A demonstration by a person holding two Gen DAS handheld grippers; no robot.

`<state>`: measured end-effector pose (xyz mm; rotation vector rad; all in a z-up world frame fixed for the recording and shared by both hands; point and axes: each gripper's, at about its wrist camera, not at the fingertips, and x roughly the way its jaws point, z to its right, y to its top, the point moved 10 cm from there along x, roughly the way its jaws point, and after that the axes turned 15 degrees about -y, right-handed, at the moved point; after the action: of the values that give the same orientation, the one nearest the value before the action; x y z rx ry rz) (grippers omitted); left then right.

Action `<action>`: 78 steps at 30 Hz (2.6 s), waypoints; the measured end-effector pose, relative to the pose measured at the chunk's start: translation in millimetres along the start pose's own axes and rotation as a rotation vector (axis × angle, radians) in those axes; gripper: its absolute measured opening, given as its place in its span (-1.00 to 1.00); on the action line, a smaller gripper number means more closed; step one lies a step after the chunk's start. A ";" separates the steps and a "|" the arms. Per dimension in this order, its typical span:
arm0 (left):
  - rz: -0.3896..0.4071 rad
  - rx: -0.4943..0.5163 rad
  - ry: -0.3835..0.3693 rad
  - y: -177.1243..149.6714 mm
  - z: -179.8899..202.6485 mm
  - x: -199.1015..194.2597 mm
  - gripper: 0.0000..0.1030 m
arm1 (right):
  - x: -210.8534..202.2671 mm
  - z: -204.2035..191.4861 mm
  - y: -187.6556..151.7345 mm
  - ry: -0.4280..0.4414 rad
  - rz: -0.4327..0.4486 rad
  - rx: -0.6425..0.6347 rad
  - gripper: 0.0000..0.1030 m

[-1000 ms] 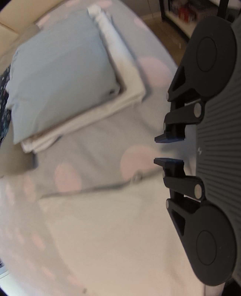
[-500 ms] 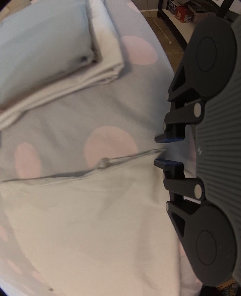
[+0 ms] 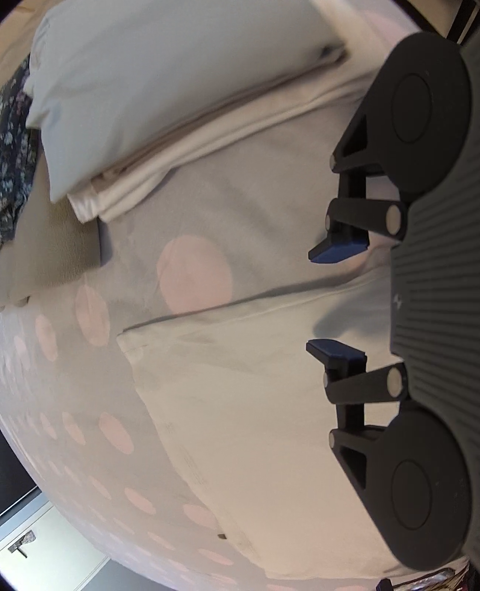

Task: Fold clothes
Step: 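Open the right gripper, then the left, releasing the folded shirt, then grasp the cream shirt edge with the right gripper, fold it over, release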

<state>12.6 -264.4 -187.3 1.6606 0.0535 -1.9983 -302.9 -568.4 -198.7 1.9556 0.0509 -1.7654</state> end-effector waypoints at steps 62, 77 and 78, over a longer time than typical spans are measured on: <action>0.142 -0.122 -0.049 69.6 -35.8 1.8 -0.73 | -52.5 -381.7 -28.9 0.306 -0.161 -0.237 -0.86; 0.106 -0.151 -0.007 63.9 -51.9 7.3 -0.73 | 3.3 -428.5 -46.2 0.243 -0.201 -0.324 -0.66; 0.106 -0.146 -0.008 64.1 -50.5 7.3 -0.73 | -0.5 -428.4 -45.3 0.250 -0.198 -0.332 -0.45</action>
<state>84.4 -303.8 -186.9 1.5316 0.1042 -1.8756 76.4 -364.0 -199.3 1.9601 0.6023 -1.4997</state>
